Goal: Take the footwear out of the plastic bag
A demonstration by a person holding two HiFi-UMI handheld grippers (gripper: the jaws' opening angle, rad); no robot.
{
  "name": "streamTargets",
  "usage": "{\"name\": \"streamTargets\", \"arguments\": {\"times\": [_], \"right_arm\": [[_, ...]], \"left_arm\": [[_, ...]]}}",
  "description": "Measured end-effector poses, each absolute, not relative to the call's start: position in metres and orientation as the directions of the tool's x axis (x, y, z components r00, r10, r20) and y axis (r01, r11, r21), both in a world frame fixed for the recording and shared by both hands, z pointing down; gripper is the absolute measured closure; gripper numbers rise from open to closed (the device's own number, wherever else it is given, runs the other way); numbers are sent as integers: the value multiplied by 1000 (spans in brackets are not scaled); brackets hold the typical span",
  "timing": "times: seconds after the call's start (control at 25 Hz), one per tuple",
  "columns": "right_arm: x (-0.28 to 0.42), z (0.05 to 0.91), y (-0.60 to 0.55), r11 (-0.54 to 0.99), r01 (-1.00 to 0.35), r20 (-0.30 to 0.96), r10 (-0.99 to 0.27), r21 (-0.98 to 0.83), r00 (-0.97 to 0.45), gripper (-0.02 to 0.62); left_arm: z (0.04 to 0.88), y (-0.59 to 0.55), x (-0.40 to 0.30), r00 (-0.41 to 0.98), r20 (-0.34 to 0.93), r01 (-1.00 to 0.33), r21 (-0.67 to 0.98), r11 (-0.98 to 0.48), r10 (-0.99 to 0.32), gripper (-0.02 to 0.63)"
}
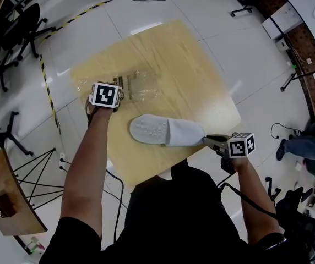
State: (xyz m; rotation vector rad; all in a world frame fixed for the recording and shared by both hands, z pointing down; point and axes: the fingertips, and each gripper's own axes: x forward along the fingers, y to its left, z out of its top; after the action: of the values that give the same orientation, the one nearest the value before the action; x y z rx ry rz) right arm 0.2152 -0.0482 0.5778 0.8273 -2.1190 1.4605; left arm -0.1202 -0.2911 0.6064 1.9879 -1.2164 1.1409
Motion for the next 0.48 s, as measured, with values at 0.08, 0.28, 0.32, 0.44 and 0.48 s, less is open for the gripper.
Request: {"name": "streamTargets", "arguments": {"times": [0.08, 0.28, 0.32, 0.44, 0.48], "right_arm": [[200, 579, -49, 290, -676, 647, -203, -677, -735, 563], [159, 579, -49, 341, -647, 640, -151, -682, -753, 563], [152, 578, -48, 349, -642, 640, -140, -682, -756, 563], [134, 578, -43, 367, -638, 645, -123, -677, -755, 563], [129, 579, -42, 373, -643, 652, -121, -668, -748, 562]], "left_arm": [[600, -286, -90, 298, 854, -862, 49, -504, -427, 592], [580, -265, -43, 442, 803, -801, 152, -579, -401, 457], [573, -262, -42, 461, 786, -797, 163, -581, -412, 456], [546, -251, -47, 511, 730, -790, 190, -583, -454, 457], [536, -247, -54, 519, 713, -789, 188, -584, -472, 461]]}}
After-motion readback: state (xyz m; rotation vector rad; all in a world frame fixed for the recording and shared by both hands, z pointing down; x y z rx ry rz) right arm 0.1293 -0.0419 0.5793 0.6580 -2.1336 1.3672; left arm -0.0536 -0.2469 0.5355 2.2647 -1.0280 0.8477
